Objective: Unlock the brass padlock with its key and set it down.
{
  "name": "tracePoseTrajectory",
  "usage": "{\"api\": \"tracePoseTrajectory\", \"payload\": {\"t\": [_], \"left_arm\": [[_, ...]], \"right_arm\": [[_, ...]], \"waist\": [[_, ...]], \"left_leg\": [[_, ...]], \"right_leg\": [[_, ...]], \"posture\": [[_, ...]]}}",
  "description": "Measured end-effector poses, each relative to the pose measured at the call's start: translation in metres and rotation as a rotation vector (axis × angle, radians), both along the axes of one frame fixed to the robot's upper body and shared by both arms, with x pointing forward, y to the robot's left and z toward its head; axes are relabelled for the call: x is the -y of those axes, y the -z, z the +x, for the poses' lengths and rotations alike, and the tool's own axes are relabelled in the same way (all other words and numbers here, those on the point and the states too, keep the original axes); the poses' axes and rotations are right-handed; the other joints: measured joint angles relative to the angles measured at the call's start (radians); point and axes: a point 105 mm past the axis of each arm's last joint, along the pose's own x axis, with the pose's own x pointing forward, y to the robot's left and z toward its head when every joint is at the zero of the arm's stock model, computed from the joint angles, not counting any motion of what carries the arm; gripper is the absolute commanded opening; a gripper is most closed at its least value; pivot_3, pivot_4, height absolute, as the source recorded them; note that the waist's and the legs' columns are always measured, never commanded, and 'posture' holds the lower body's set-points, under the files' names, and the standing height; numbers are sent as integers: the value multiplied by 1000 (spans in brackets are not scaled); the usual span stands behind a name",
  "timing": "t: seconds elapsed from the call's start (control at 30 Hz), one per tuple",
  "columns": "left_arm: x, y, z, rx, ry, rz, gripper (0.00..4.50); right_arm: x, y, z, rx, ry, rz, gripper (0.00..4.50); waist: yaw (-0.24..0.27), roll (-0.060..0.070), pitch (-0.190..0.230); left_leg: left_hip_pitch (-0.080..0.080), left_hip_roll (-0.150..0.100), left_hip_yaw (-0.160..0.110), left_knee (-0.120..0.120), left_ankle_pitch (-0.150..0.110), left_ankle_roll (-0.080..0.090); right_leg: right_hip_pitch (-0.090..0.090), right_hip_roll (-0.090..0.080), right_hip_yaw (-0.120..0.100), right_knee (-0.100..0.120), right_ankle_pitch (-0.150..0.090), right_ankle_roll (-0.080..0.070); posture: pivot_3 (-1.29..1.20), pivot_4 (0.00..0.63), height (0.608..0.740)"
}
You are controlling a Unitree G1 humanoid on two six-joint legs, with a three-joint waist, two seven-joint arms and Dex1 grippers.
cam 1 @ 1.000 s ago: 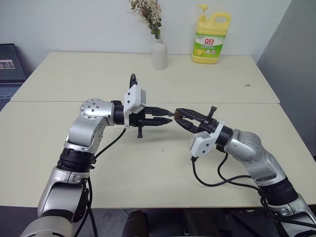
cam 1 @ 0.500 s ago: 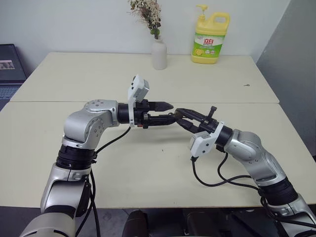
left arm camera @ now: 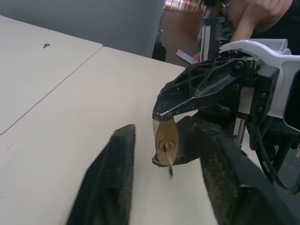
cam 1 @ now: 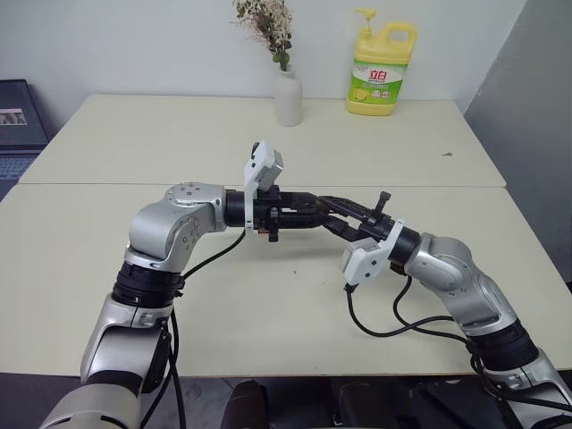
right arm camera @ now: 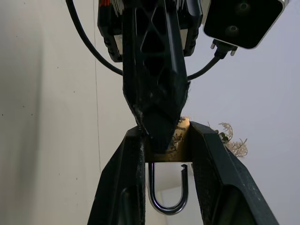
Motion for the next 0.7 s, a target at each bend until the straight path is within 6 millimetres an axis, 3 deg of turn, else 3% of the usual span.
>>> {"api": "tracePoseTrajectory", "payload": {"t": [0.13,0.53,0.7], "left_arm": [[2,-1,1,0,3,-8,163],[2,0,1,-4,7,-7,171],[0,1,1,-4,3,1,171]], "right_arm": [[0,1,0,3,1,-8,930],[0,2,0,2,1,-18,930],[2,5,1,-13,13,-35,2720]], "waist": [[0,0,0],[0,0,0],[0,0,0]], "left_leg": [[0,0,0,0,0,0],[0,0,0,0,0,0],[0,0,0,0,0,0]], "right_leg": [[0,0,0,0,0,0],[0,0,0,0,0,0],[0,0,0,0,0,0]], "posture": [[0,150,740],[0,150,740],[0,150,740]]}}
